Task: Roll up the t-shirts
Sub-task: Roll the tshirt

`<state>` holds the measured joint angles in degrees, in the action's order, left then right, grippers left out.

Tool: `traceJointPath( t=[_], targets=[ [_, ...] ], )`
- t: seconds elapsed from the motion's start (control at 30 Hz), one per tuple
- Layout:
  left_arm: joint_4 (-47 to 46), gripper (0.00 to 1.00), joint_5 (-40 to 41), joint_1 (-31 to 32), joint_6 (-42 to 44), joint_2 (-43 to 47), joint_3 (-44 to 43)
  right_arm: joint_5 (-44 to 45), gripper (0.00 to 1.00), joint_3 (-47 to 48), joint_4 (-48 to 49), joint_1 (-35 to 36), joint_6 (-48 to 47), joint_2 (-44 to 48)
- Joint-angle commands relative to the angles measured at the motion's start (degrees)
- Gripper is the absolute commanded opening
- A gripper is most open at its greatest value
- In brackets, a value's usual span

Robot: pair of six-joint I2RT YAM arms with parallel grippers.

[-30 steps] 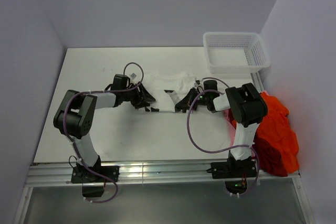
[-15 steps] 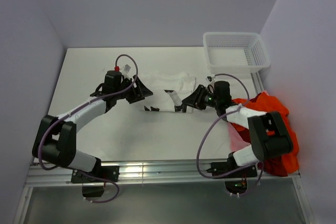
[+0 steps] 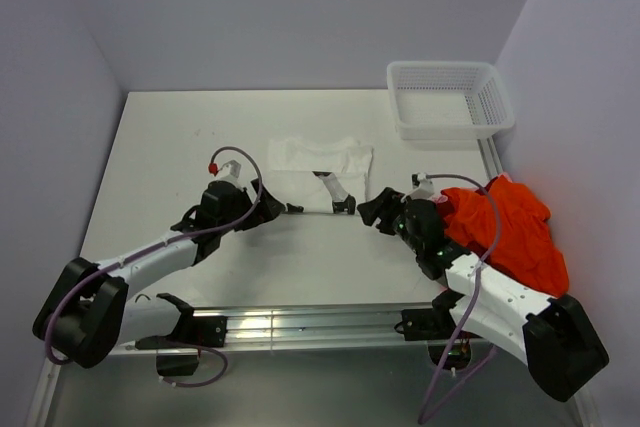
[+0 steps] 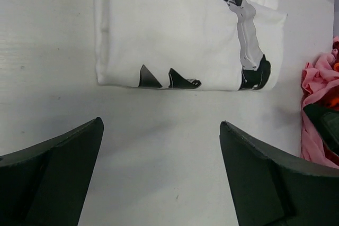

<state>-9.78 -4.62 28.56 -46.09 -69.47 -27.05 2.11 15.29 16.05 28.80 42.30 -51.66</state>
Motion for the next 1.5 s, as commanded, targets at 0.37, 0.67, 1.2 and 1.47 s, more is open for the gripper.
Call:
traceJointPath(
  t=[0.37,0.67,1.2,1.47],
  targets=[
    [-20.01,0.93,12.27,3.61,5.56,4.17,11.40,18.90,0.61,-4.31,7.58,8.38,-1.16,-6.94],
    [-27.64,0.85,10.95,3.70,7.68,-1.98,12.37,20.21,0.56,-2.46,14.09,9.08,-6.70,-14.17],
    [-33.46,0.77,11.48,3.79,9.87,-4.27,14.74,21.35,0.50,0.27,20.07,11.37,-12.77,-21.90],
    [-33.73,0.72,11.21,3.70,10.31,-6.20,13.78,23.12,0.45,4.22,16.03,11.55,-12.42,-25.50]
  ],
)
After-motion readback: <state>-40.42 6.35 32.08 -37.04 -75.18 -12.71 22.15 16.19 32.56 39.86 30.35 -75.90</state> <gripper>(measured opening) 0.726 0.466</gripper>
